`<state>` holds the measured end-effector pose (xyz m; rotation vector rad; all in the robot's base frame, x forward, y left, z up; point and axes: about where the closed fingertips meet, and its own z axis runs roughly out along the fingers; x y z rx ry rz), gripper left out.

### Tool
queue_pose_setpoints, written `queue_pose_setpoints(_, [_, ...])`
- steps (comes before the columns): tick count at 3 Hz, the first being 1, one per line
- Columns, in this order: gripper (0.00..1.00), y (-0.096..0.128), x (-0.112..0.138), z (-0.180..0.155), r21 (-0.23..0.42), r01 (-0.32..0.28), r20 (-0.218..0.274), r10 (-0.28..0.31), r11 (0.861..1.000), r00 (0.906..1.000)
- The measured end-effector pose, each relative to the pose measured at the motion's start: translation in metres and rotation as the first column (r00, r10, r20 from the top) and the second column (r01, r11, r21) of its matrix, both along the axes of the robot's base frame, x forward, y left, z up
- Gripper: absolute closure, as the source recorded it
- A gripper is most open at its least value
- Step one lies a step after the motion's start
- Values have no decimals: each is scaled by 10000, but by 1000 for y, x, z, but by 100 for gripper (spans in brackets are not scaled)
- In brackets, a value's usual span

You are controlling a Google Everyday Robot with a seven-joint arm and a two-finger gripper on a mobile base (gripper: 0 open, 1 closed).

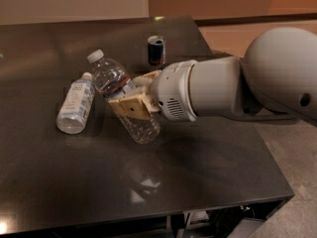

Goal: Place water bottle upright

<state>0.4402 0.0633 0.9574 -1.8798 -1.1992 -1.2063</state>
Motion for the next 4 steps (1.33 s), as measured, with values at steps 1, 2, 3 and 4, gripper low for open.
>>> queue_pose_setpoints(1, [100, 2, -1, 2, 22, 33, -57, -33, 10000, 10000])
queue_pose_setpoints(2, [100, 0, -2, 1, 231, 83, 19, -84, 9997, 10000])
queue_pose_setpoints(3, [100, -5, -1, 1, 832, 76, 327, -103, 9965, 9994])
queue_pose_setpoints(4, [100, -13, -3, -2, 2020, 61, 221, -107, 9794, 9997])
